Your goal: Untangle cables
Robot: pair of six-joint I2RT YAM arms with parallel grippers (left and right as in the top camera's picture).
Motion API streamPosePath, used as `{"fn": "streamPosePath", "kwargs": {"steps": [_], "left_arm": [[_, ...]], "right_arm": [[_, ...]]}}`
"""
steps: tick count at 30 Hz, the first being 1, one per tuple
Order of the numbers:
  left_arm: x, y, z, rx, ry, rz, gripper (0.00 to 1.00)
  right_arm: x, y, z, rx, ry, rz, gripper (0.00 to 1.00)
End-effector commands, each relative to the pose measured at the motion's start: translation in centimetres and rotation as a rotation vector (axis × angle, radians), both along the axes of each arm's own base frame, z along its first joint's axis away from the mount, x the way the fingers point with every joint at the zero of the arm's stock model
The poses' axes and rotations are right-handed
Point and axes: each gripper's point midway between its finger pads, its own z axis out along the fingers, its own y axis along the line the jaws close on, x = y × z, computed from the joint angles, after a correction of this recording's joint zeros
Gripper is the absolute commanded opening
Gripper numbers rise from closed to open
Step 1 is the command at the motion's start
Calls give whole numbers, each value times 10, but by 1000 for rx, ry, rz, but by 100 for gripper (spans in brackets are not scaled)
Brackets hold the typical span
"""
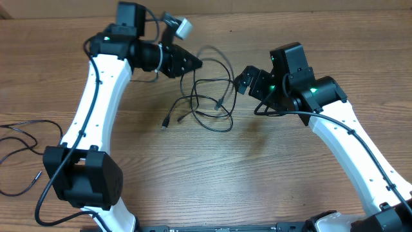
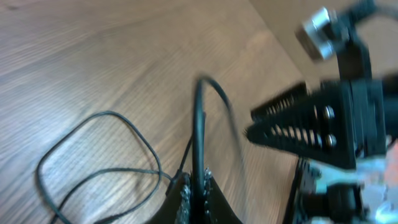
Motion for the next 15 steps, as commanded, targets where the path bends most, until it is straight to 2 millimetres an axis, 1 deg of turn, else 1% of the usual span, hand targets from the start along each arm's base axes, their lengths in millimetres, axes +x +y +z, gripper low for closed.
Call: {"fn": "streamPosePath", "kwargs": {"steps": [1,3,6,7,9,11,13,14,15], "left_arm": [[21,13,20,-82,98,145,4],[33,22,35,-113,89,198,4],[54,39,67,-162,33,281,4],[62,47,77,-169,12,315,4],[80,68,93,-159,-36,431,4],[101,101,102,-94,-105,589,4],[119,143,102,5,-165,778,4],[128,182,97,95,-185,945,4],[129,202,93,136,-183,1028,4]], "right_arm": [[5,-3,7,-2,-22,-11,100],[5,-3,7,-2,-22,-11,100],[5,-3,7,-2,-22,-11,100],[5,-3,7,-2,-22,-11,100],[5,-3,7,-2,-22,-11,100],[5,-3,7,-2,-22,-11,100],[5,-3,7,-2,-22,-11,100],[5,-3,7,-2,-22,-11,100],[5,-3,7,-2,-22,-11,100]]}}
